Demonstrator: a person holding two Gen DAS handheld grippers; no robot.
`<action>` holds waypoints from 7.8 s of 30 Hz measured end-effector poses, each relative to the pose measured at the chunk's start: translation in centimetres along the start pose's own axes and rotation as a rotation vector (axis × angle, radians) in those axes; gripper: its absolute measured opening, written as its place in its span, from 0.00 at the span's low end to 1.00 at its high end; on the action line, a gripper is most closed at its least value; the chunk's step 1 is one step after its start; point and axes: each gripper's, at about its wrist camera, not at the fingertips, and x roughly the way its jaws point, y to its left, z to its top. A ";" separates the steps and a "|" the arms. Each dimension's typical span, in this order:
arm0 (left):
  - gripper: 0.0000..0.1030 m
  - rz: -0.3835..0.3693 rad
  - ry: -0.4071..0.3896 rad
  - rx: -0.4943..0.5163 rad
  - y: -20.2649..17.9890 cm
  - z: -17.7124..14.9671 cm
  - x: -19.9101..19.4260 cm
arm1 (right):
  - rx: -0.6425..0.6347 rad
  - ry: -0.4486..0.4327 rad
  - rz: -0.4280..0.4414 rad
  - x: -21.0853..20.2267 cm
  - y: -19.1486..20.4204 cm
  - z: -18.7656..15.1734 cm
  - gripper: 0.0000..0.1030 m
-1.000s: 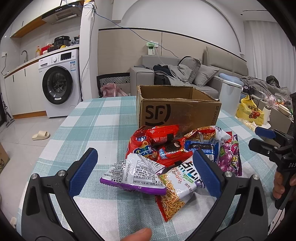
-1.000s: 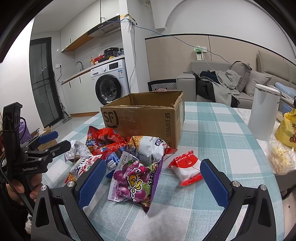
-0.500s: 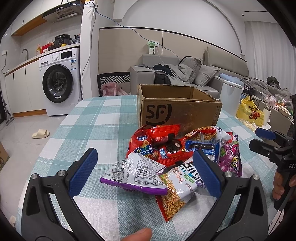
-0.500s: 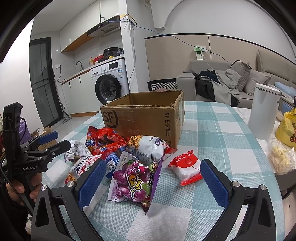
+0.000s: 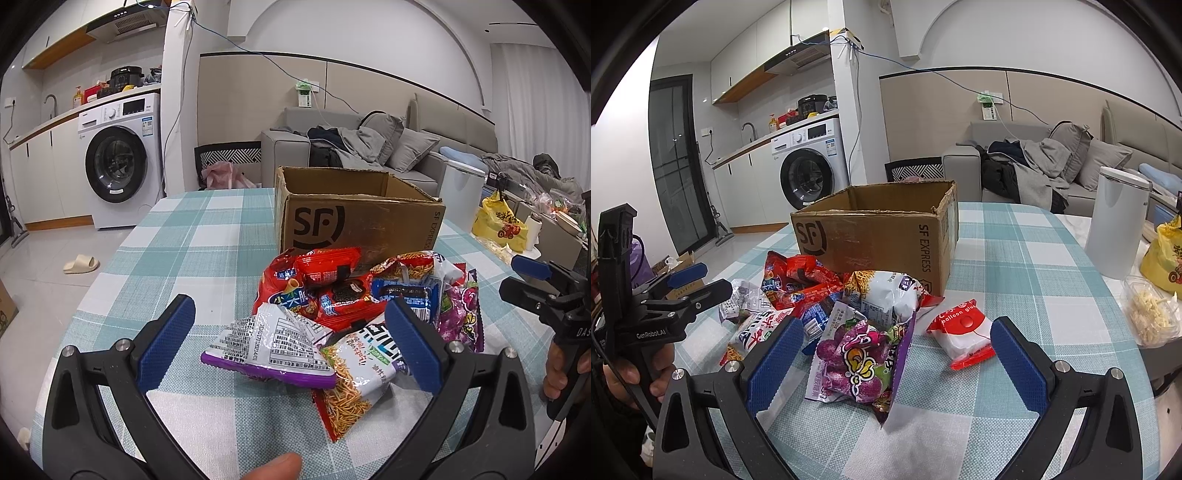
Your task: Organize snacks
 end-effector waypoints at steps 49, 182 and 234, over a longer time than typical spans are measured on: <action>0.92 -0.042 0.355 -0.077 4.8 -0.6 7.5 | 0.096 0.364 0.097 7.9 1.2 -1.2 0.73; 0.99 -0.084 0.094 -0.054 -0.8 10.4 5.9 | 0.060 0.109 -0.061 5.4 -1.4 10.7 1.00; 0.93 -0.215 0.310 0.116 -4.3 1.3 4.1 | 0.060 0.280 -0.129 6.4 -4.1 3.9 1.00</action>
